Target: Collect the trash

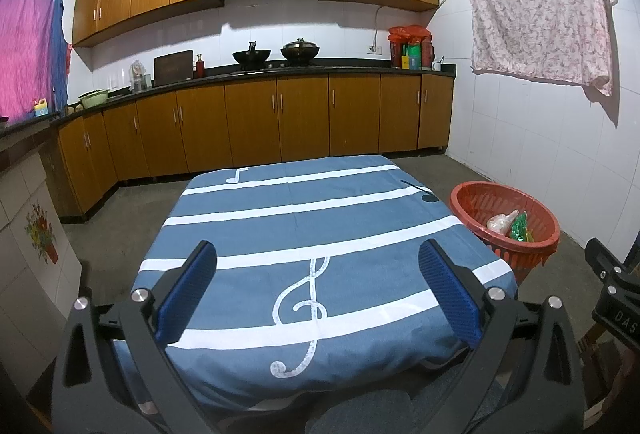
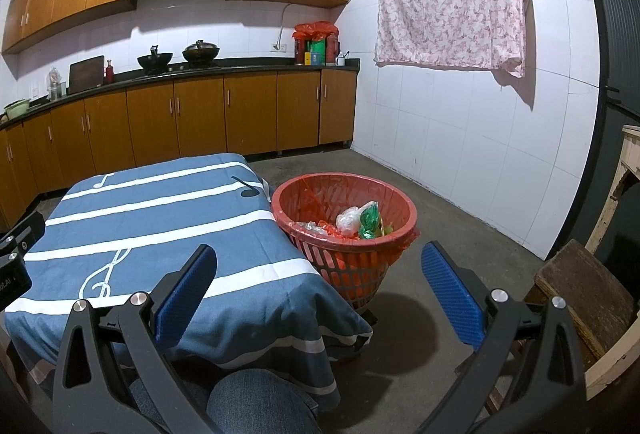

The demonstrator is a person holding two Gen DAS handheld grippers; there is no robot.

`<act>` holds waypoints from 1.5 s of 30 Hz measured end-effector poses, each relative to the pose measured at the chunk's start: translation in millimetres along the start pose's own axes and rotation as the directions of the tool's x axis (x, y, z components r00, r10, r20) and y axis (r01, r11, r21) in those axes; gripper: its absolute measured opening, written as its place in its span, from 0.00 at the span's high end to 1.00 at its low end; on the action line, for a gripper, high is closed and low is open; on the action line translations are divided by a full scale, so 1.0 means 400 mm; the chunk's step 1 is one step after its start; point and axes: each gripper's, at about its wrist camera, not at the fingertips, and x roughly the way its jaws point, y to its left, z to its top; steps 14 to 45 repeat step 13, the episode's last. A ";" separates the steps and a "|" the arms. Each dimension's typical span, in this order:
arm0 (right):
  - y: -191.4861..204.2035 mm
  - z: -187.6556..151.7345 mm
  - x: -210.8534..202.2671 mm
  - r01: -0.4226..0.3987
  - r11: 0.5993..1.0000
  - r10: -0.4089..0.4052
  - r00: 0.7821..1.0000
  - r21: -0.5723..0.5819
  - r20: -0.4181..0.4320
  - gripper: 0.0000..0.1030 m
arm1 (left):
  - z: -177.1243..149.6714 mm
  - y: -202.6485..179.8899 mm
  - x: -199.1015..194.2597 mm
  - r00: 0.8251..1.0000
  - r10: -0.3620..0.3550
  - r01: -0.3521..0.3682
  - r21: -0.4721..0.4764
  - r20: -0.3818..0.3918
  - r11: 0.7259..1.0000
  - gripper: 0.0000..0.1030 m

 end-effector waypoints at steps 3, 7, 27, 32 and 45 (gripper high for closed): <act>-0.001 0.001 -0.001 0.000 1.000 0.000 1.000 0.001 -0.001 0.02 | -0.012 0.000 -0.001 1.000 0.002 -0.002 -0.002 -0.003 1.000 0.04; -0.001 -0.002 0.001 -0.001 1.000 0.001 1.000 0.000 0.000 0.02 | -0.019 0.004 -0.001 1.000 -0.002 0.002 -0.008 -0.010 1.000 0.04; -0.001 -0.001 0.001 -0.001 1.000 0.001 1.000 0.000 -0.001 0.02 | -0.014 0.005 -0.003 1.000 -0.002 0.002 -0.017 -0.017 1.000 0.04; -0.001 -0.001 0.001 -0.001 1.000 0.001 1.000 0.000 -0.001 0.02 | -0.014 0.005 -0.003 1.000 -0.002 0.002 -0.017 -0.017 1.000 0.04; -0.001 -0.001 0.001 -0.001 1.000 0.001 1.000 0.000 -0.001 0.02 | -0.014 0.005 -0.003 1.000 -0.002 0.002 -0.017 -0.017 1.000 0.04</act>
